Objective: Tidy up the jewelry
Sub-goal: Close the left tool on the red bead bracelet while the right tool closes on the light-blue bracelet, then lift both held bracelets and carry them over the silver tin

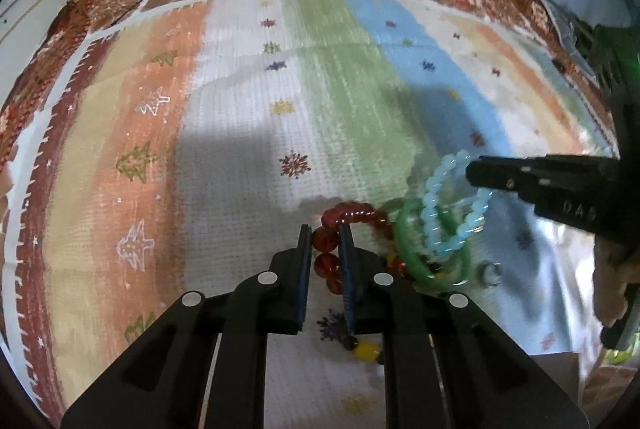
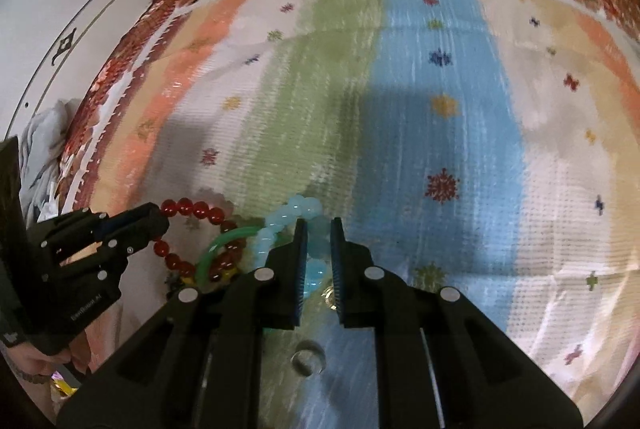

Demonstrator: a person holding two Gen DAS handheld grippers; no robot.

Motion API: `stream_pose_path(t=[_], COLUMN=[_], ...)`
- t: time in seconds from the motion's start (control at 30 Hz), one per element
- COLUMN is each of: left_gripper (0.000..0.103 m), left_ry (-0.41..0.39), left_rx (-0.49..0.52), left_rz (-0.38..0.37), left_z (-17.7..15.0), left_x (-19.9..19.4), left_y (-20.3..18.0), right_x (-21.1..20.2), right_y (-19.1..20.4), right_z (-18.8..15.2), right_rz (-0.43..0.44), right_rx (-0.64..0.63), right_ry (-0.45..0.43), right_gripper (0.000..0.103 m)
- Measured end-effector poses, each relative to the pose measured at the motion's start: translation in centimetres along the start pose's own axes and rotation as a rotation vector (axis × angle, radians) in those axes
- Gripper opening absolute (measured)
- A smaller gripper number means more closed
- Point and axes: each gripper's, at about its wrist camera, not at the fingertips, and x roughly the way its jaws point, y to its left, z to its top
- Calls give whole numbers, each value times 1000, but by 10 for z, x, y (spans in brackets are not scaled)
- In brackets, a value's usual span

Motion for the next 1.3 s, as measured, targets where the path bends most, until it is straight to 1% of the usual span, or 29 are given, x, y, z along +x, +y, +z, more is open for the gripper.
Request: stream_pose_path(t=[0.23, 0.33, 0.5, 0.63, 0.8, 1.0, 1.17, 1.3], left_gripper=[13, 13, 13, 13, 13, 13, 13, 13], left_ry=[-62, -83, -105, -121, -145, -173, -198, -217], left_rx=[-16, -1, 26, 4, 3, 23, 43, 35], left_rz=[-21, 0, 36, 55, 67, 78, 77, 84], left_z=[5, 5, 0, -3, -5, -11, -20, -26], left_x=[-34, -44, -56, -67, -79, -93, -106, -117], left_y=[-9, -13, -18, -17, -19, -31, -44, -49], right_x=[-29, -42, -57, -63, -73, -87, -103, -115], right_y=[16, 25, 41, 48, 55, 48, 52, 59], right_z=[-4, -6, -12, -18, -32, -37, -50, -60], right_rz=[-39, -49, -91, -105, -152, -165, -150, -155], right_rx=[-51, -72, -108, -136, -186, -157, -139, -148], right_ry=[-35, -54, -79, -79, -88, -118, -140, -163], right_gripper=[13, 13, 13, 13, 13, 13, 13, 13])
